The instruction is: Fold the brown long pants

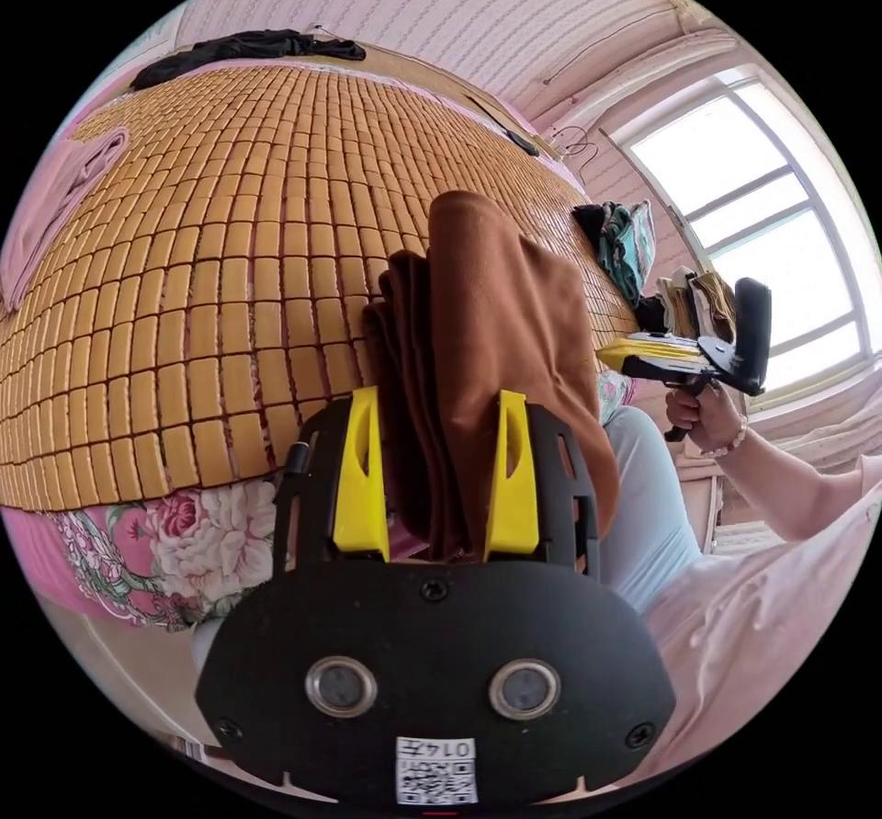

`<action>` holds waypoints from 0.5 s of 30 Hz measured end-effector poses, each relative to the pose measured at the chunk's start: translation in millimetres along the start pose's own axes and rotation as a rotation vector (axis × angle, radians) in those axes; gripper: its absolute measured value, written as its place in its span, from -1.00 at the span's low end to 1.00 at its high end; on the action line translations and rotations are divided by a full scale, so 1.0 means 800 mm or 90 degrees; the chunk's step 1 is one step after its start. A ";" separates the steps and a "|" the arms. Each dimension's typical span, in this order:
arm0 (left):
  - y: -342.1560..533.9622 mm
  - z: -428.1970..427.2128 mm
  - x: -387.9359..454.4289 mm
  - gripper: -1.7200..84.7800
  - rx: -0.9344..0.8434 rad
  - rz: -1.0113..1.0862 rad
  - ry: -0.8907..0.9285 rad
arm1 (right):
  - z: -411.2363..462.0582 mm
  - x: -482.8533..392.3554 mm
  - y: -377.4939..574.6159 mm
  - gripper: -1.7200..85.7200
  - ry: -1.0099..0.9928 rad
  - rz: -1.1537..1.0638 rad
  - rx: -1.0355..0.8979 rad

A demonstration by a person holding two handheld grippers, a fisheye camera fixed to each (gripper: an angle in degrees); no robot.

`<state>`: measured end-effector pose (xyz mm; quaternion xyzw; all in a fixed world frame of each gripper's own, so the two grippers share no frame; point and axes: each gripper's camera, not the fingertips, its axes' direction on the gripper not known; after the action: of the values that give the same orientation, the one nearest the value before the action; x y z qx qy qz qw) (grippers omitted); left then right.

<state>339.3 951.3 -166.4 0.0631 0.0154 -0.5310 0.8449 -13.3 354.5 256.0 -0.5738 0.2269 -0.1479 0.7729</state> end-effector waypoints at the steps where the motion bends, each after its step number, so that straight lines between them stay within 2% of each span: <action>1: -0.004 0.003 0.002 -0.54 -0.006 0.013 -0.006 | -0.016 0.033 0.031 -0.75 -0.026 0.085 0.064; 4: -0.012 0.011 0.000 -0.48 0.000 0.034 -0.029 | -0.017 0.084 0.091 -0.70 -0.068 0.155 0.129; 7: -0.015 0.021 -0.013 -0.47 0.002 0.017 -0.003 | 0.010 0.105 0.119 -0.65 -0.090 0.152 0.108; 10: -0.019 0.024 -0.011 -0.48 -0.006 0.023 -0.012 | 0.033 0.126 0.140 -0.62 -0.167 0.181 0.121; 15: -0.021 0.027 0.003 -0.54 0.001 0.048 -0.040 | 0.035 0.138 0.177 -0.64 -0.148 0.207 0.156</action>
<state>324.5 939.4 -147.1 0.0477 -0.0137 -0.5002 0.8645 91.4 365.6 107.9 -0.4449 0.2063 0.0194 0.8713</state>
